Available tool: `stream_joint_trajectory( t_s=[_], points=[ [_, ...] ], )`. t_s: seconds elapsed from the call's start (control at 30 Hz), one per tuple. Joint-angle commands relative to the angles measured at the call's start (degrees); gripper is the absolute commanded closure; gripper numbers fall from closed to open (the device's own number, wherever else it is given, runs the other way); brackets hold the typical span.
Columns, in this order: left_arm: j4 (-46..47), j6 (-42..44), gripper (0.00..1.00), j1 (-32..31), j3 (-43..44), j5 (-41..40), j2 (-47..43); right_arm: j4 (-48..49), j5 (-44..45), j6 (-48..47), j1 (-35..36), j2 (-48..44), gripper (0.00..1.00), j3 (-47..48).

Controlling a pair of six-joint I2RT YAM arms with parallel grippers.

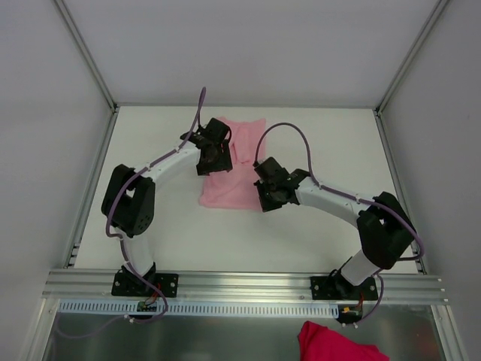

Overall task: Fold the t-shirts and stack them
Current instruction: Fold the folded rectangular tshirt in 1/3 of the way

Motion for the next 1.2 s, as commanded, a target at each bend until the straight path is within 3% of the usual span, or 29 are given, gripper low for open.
stream_joint_trajectory(
  t_s=[0.0, 0.23, 0.43, 0.7, 1.17],
  points=[
    [0.07, 2.32, 0.34, -0.24, 2.40, -1.47, 4.58, 1.74, -0.42, 2.47, 2.55, -3.97, 0.99, -1.02],
    [2.35, 4.16, 0.39, -0.06, 3.37, -2.08, 8.45, 0.60, 1.60, 3.52, 5.54, -4.40, 0.99, -1.81],
    [7.18, 5.83, 0.50, 0.55, 2.57, -1.47, 9.94, -3.53, 2.92, 3.52, 7.03, -7.39, 0.99, -1.81],
    [7.71, 6.63, 0.47, 1.52, 7.15, -0.85, 12.15, -6.88, 5.64, 3.87, 7.83, -10.64, 0.99, -2.08],
    [8.95, 9.26, 0.47, 3.45, 9.78, -3.66, 16.27, -5.82, 4.68, 2.38, 8.79, -6.95, 0.99, 0.91]
  ],
)
